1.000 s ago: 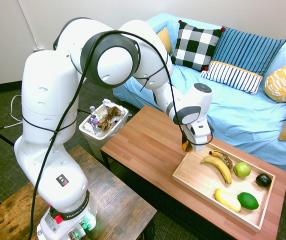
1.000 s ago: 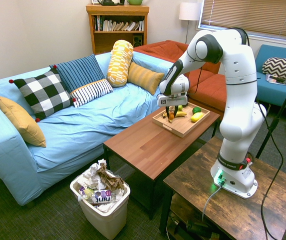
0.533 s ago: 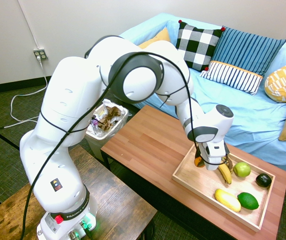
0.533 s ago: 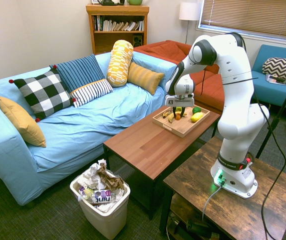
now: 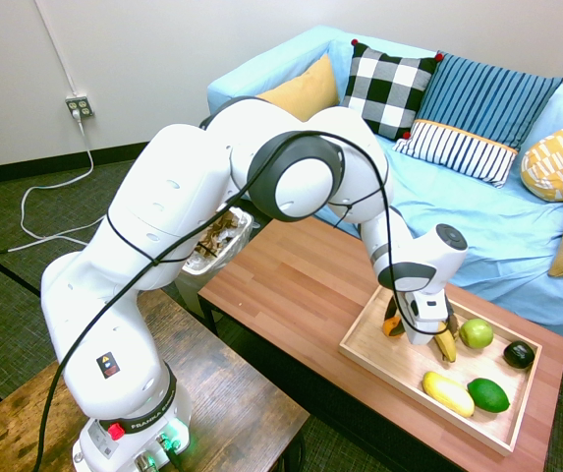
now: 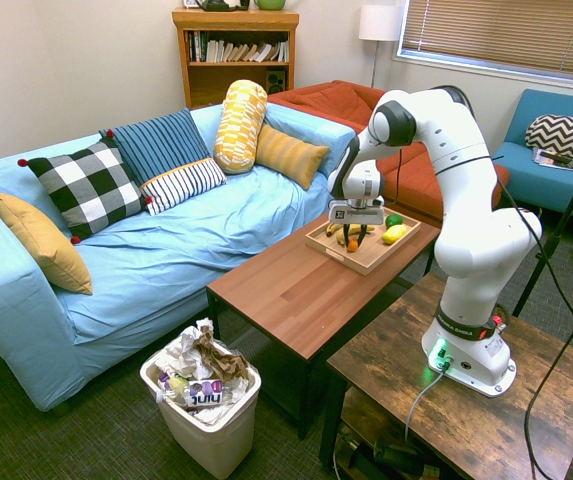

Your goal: Put the tangerine in the tray

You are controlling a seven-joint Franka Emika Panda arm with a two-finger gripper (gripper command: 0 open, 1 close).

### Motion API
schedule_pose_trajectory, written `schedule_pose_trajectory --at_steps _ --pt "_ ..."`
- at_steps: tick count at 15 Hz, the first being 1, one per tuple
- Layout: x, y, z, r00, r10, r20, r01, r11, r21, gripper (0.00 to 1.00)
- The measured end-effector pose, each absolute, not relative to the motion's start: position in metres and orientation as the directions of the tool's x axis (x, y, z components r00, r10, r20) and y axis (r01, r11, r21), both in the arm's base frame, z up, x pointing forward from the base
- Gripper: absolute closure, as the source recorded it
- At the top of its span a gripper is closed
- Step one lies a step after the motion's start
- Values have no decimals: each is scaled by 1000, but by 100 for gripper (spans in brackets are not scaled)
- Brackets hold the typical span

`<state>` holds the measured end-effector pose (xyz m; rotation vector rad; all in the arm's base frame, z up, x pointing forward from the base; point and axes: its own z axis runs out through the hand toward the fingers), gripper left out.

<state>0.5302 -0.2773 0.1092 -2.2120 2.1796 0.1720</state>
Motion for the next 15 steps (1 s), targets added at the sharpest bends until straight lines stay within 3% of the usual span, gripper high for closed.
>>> schedule_pose_trajectory --at_steps 9,15 --pt "532 -276 112 45 -992 -117 -998 -50 45 0" --pt "515 -289 174 37 -995 -89 -999 -38 4 0"
